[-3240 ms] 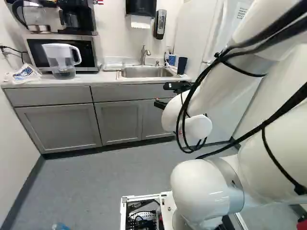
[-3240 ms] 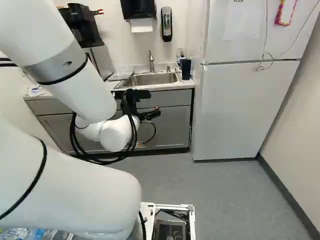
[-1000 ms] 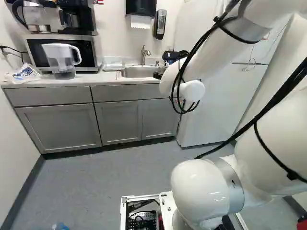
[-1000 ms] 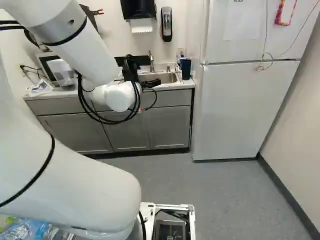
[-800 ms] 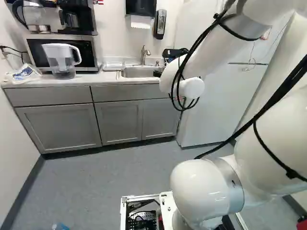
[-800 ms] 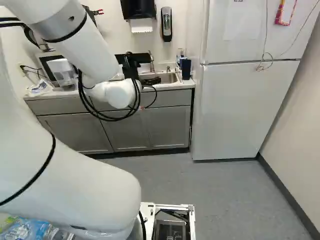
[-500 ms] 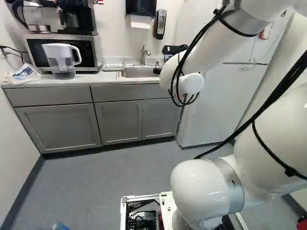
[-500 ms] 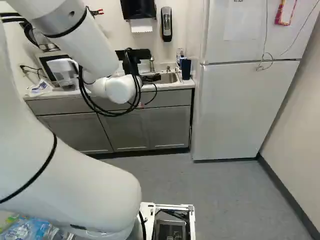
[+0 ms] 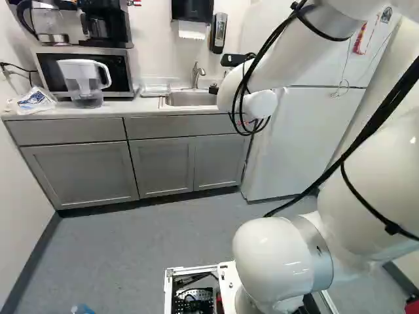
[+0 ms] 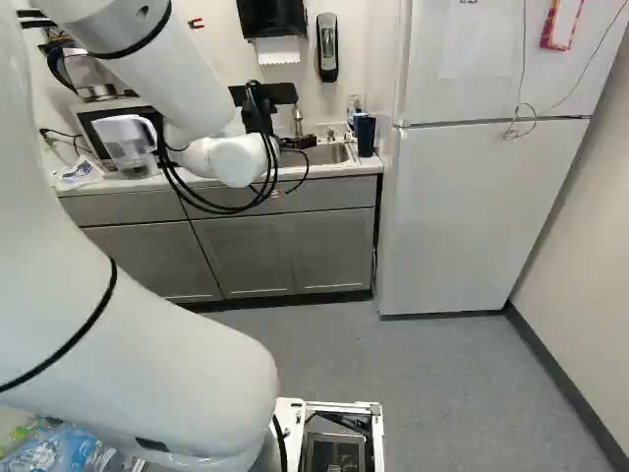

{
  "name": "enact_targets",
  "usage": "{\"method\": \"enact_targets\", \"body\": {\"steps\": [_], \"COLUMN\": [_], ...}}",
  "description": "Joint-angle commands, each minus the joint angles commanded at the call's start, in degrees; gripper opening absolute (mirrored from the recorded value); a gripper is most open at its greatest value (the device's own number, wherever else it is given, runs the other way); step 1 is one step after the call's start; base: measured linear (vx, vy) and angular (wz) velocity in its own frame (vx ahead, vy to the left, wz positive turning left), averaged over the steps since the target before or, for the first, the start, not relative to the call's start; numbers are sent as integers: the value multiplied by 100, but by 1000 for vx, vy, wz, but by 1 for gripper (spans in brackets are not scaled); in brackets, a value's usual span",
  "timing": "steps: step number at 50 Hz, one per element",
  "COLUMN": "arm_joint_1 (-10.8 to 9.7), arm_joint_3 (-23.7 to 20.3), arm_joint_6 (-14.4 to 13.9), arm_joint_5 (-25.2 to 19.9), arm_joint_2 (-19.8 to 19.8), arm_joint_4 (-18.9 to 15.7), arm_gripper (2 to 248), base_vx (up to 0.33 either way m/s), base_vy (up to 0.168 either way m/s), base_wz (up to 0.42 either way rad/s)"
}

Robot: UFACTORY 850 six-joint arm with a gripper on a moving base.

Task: Rinse the cup and place it in the tray

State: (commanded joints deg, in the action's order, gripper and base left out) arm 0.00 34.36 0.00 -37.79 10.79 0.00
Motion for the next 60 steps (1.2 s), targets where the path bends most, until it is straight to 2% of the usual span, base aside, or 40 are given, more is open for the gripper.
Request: {"method": "enact_targets", "body": {"steps": [60], "arm_joint_1": [0], "arm_joint_3": [927], "arm_joint_6": [0], "arm_joint_5": [715], "arm_joint_2": [-212], "arm_joint_4": [0], "arm_gripper": [247], "base_vx": [0], "base_vy": [0], "base_wz": [0]}}
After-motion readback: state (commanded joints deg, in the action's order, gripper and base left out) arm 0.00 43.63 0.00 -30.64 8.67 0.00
